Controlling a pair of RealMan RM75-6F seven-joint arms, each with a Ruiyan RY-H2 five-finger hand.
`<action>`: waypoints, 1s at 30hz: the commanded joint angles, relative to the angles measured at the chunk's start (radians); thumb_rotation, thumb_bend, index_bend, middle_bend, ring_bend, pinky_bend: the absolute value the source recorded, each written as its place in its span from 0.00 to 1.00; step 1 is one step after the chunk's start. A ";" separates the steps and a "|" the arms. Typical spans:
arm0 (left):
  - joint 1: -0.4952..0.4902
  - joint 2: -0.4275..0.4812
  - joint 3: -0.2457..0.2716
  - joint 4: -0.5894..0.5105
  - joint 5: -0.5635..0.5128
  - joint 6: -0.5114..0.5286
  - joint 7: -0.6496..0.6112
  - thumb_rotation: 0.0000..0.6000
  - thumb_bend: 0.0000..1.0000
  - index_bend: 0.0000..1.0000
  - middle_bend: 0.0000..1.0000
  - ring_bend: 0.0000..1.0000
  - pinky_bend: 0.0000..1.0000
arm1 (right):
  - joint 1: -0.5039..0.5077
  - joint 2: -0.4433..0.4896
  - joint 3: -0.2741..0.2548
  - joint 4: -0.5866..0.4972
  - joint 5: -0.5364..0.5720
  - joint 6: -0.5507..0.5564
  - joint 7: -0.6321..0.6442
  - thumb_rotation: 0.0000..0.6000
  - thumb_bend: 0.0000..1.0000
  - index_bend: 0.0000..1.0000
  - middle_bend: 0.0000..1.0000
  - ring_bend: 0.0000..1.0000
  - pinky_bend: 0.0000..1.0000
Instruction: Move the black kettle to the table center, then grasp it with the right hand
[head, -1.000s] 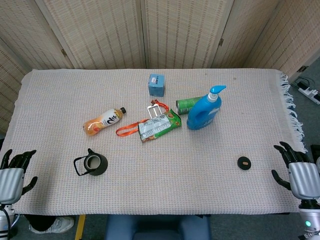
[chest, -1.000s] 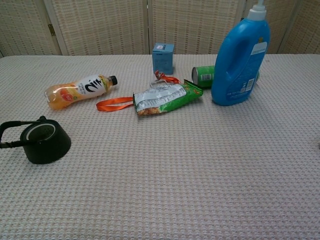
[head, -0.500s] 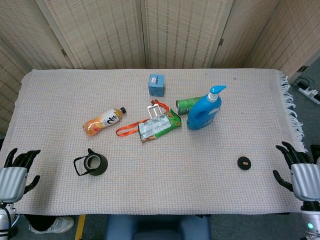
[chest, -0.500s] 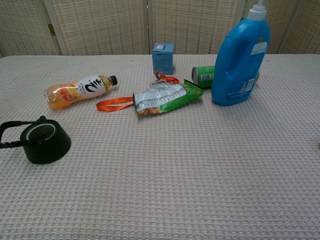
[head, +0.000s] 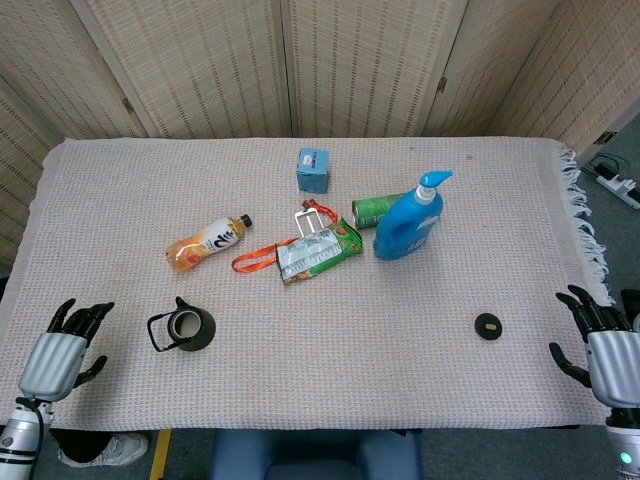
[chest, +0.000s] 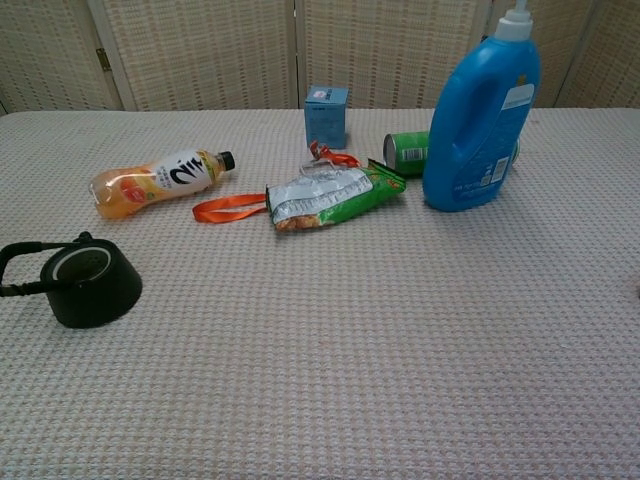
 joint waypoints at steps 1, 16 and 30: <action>-0.019 -0.030 0.010 0.041 0.022 -0.015 -0.016 1.00 0.23 0.07 0.12 0.16 0.06 | -0.002 0.002 0.001 -0.001 -0.002 0.005 0.002 1.00 0.31 0.19 0.18 0.30 0.27; -0.059 -0.091 0.021 0.116 0.006 -0.084 0.024 1.00 0.23 0.07 0.09 0.13 0.05 | -0.011 0.007 0.001 -0.009 -0.005 0.014 0.001 1.00 0.31 0.19 0.18 0.30 0.27; -0.100 -0.168 0.013 0.212 0.020 -0.087 -0.036 1.00 0.23 0.14 0.09 0.14 0.07 | -0.015 0.007 0.004 -0.007 -0.002 0.015 0.008 1.00 0.31 0.19 0.18 0.30 0.27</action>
